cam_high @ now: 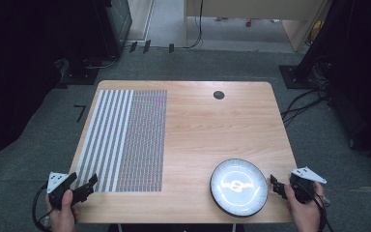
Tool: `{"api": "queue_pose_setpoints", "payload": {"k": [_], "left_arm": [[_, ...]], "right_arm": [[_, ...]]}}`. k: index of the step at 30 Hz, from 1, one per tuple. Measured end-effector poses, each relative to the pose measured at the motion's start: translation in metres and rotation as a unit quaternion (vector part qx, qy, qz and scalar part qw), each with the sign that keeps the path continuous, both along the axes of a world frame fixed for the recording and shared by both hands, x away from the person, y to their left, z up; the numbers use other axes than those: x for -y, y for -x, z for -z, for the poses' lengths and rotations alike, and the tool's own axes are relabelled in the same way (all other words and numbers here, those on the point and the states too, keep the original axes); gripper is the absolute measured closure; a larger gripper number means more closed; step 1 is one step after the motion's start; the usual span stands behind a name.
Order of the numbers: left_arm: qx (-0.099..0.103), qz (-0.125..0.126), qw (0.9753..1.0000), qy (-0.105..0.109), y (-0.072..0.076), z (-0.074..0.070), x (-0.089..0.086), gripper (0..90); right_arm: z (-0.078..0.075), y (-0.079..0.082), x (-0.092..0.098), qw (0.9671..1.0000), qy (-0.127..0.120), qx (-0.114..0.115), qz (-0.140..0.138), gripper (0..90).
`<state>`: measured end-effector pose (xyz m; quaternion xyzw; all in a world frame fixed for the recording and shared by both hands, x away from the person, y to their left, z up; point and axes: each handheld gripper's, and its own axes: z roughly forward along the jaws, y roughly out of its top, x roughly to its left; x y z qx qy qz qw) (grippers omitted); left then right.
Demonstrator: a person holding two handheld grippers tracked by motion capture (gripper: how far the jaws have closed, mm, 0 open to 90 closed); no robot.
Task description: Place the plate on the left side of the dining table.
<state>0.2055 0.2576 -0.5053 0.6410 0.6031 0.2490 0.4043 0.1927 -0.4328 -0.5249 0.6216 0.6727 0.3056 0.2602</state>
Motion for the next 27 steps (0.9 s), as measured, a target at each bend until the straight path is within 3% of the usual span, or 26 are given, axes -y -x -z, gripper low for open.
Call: {"api": "queue_pose_setpoints", "payload": {"k": [4,7,12,20,27], "left_arm": [[0.007,0.005,0.9998,0.018,0.002,-0.003,0.002,18.5],[0.012,0.013,0.9998,0.007,0.003,-0.006,0.010,18.5],[0.010,0.027,0.9996,0.002,0.002,-0.007,0.021,18.5],[0.010,0.040,0.9992,0.004,0.002,-0.008,0.033,18.5],[0.014,0.049,0.9986,0.011,0.003,-0.012,0.043,18.5]], "right_arm": [[0.000,0.001,0.001,1.0000,-0.009,-0.001,0.005,14.5],[-0.001,0.003,0.006,0.9997,-0.024,0.004,0.006,14.6],[-0.004,0.008,0.009,0.9994,-0.022,0.015,0.024,15.0],[-0.020,0.016,0.002,0.9984,-0.018,0.045,0.031,14.9],[-0.039,0.025,-0.006,0.9955,-0.024,0.083,0.039,15.7]]}}
